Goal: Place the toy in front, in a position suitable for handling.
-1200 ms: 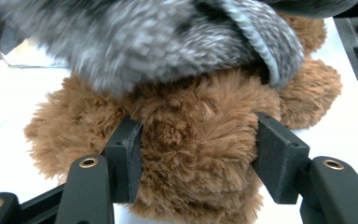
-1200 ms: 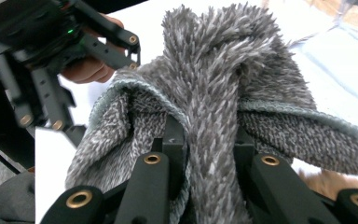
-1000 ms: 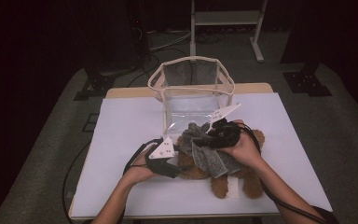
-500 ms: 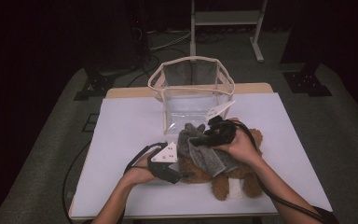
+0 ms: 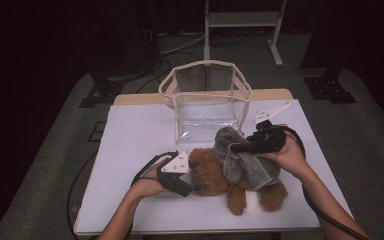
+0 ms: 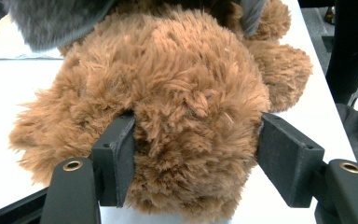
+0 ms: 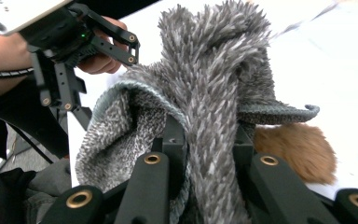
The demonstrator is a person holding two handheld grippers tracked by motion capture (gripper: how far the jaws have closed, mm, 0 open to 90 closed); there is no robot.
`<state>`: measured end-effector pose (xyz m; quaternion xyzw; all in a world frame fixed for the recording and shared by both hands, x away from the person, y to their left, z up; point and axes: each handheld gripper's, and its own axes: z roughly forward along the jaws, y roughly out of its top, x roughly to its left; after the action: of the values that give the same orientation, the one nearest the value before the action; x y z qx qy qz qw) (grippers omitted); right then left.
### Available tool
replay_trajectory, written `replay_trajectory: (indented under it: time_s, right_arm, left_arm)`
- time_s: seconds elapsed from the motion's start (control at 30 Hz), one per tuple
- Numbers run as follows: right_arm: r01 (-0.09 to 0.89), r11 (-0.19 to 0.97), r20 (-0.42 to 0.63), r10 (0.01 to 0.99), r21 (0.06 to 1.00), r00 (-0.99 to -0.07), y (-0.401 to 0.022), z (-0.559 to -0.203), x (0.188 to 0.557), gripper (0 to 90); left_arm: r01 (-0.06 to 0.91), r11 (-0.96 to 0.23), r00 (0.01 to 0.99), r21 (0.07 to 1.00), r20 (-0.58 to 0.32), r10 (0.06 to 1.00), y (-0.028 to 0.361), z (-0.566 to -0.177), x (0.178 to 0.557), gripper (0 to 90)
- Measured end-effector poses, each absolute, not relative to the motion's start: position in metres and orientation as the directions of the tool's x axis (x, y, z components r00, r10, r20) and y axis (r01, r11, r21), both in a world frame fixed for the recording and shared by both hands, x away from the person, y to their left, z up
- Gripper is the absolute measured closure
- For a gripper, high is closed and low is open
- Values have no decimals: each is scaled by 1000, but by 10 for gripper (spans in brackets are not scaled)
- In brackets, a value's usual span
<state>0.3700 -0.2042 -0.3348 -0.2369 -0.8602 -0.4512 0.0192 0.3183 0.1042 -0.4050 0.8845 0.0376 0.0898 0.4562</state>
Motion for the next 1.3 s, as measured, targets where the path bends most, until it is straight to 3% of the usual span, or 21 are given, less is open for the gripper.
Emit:
replay_trajectory:
  time_s: [0.43, 0.6, 0.77, 1.0, 1.1, 1.3]
  right_arm:
    - [396, 424, 154, 500, 814, -852, -292, -290, 329, 744]
    - [411, 462, 119, 539, 786, -834, -310, -292, 323, 743]
    - [430, 516, 129, 519, 740, -845, -291, -318, 336, 739]
    - [443, 548, 227, 417, 710, -880, -233, -353, 375, 736]
    - [437, 587, 249, 374, 682, -893, -212, -361, 378, 730]
    - [431, 581, 254, 363, 690, -896, -209, -370, 365, 742]
  left_arm:
    - [-19, -590, 980, 807, 131, 147, 104, -405, 318, 310]
    - [-19, -588, 980, 808, 131, 148, 103, -405, 319, 306]
    - [-17, -586, 981, 810, 127, 147, 103, -405, 319, 308]
    - [-28, -605, 976, 795, 154, 157, 107, -404, 321, 309]
    - [-12, -593, 972, 805, 149, 184, 111, -399, 323, 306]
    - [-29, -550, 970, 835, 156, 186, 101, -388, 324, 261]
